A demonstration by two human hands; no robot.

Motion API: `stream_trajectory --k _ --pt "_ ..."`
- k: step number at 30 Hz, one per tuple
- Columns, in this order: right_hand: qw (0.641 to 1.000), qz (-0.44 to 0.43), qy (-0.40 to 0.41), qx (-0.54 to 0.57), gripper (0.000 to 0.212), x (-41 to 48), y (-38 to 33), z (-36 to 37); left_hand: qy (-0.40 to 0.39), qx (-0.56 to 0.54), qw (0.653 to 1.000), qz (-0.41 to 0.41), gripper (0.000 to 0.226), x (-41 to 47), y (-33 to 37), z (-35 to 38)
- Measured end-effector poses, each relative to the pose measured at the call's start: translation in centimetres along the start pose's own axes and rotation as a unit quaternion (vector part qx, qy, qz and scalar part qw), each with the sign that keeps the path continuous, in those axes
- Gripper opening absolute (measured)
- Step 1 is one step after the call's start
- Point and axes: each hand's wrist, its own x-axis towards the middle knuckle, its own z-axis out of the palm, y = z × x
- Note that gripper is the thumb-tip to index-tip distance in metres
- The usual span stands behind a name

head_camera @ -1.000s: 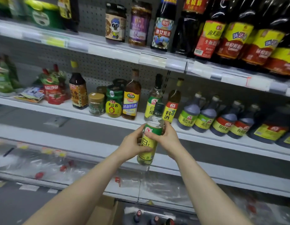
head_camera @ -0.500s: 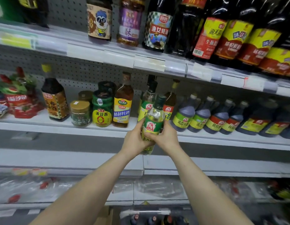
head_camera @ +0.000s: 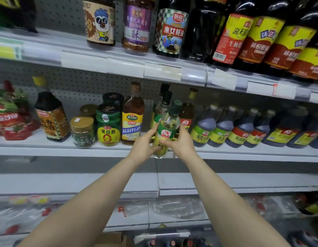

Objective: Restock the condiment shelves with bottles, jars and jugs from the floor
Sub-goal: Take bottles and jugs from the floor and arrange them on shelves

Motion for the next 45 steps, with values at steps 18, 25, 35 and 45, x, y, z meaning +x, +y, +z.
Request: stream_trajectory --k 18,25,35,45 --pt "1.000 0.004 -0.029 -0.009 0.060 2.9 1.7 0.6 0.021 0.019 0.999 -0.023 0.104 1.4 -1.6 1.3" --pt "0.999 0.000 -0.025 0.033 0.073 3.2 2.5 0.5 0.040 0.058 0.997 -0.029 0.110 1.6 -1.6 2.3" --pt "0.996 0.010 -0.043 0.081 0.070 3.5 3.3 1.0 0.052 0.094 0.994 -0.021 0.112 2.4 -1.9 2.5" --pt "0.994 0.058 -0.069 0.067 0.075 4.2 5.0 1.7 0.058 0.123 0.990 -0.031 0.112 3.3 -2.5 2.4"
